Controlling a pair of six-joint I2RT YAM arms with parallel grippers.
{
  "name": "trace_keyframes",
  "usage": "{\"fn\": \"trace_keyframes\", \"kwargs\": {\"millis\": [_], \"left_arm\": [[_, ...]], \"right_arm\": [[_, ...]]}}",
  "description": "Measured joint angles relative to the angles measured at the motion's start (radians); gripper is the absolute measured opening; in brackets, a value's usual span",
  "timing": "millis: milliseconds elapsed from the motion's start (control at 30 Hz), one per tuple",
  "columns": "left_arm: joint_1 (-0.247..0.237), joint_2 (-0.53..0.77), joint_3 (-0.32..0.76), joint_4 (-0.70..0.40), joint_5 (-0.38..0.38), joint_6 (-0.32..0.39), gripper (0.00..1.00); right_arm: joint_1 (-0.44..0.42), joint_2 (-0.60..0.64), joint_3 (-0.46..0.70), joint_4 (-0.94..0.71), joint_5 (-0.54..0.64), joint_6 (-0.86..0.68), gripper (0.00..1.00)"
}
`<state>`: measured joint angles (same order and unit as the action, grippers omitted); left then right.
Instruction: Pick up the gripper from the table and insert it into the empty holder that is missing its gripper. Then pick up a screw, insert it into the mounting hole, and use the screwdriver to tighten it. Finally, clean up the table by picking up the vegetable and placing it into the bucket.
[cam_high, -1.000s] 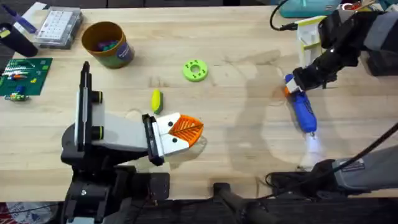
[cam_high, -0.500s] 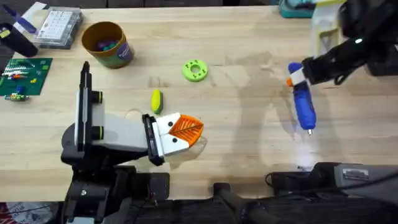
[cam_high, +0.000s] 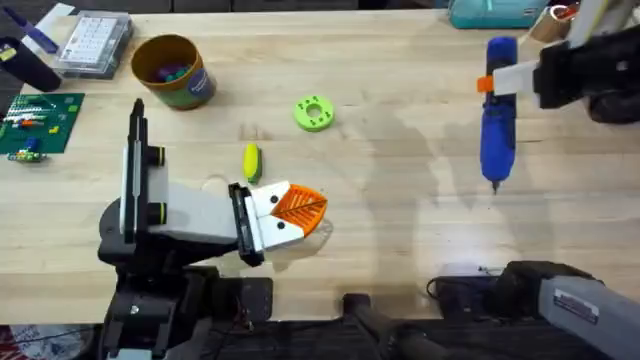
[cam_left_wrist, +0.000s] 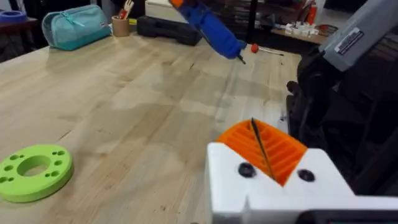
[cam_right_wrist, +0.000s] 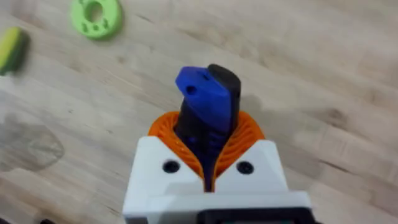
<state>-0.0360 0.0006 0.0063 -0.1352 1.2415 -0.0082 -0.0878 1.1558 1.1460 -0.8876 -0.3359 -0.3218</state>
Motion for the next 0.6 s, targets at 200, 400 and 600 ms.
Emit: {"fn": "trace_keyframes", "kwargs": {"millis": [200,400,600], "left_arm": [[0.000,0.000,0.000,0.000,0.000,0.000,0.004],[0.000,0.000,0.000,0.000,0.000,0.000,0.004],[0.000,0.000,0.000,0.000,0.000,0.000,0.004]], "right_arm": [[0.004,-0.122,0.005,0.044,-0.090,0.014,0.027],[0.004,-0.207,0.006,0.065,-0.211,0.051,0.027],[0.021,-0.229,0.007,0.107,-0.359,0.066,0.027]]}}
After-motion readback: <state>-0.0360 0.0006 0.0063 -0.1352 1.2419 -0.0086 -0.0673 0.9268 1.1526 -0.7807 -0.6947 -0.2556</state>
